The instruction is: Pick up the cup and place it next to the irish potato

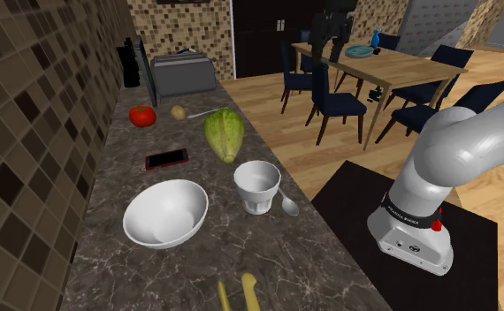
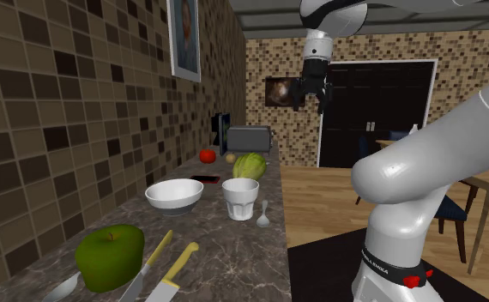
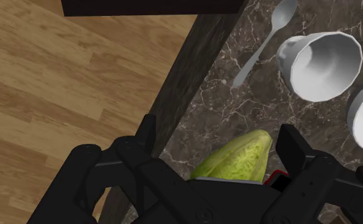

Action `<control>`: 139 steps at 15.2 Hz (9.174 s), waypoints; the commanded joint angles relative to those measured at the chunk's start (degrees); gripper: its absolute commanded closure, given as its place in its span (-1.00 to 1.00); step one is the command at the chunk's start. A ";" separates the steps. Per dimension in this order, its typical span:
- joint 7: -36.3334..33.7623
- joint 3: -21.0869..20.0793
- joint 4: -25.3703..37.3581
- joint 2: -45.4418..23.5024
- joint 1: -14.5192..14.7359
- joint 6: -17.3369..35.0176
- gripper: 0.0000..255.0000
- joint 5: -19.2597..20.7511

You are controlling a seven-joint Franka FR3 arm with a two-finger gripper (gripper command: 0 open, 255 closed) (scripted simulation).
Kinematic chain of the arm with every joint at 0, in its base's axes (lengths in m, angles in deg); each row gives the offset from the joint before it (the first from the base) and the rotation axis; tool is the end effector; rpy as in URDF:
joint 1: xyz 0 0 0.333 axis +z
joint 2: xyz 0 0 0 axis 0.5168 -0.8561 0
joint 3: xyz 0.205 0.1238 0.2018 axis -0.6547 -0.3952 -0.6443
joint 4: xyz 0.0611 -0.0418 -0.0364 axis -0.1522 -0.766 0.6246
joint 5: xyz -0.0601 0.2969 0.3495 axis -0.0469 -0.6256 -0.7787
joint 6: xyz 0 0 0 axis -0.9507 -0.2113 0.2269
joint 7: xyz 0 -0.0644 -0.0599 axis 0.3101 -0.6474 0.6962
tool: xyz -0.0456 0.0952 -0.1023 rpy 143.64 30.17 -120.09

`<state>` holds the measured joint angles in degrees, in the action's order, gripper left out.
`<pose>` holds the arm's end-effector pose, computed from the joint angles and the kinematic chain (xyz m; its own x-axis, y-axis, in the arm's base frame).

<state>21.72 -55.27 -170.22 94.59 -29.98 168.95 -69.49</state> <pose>0.3776 0.0275 0.5770 0.9980 -0.0634 0.0068 -0.0624 -0.9929 -0.1012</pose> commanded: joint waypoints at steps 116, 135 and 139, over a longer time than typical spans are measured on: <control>-8.91 -12.74 64.60 -74.12 -2.85 21.56 1.00 5.38; -7.50 -12.09 63.00 -81.26 -2.87 30.11 1.00 6.05; -7.29 -12.05 60.50 -81.63 -3.00 32.95 1.00 6.04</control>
<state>14.38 -67.34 -109.35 13.24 -32.98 201.17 -63.48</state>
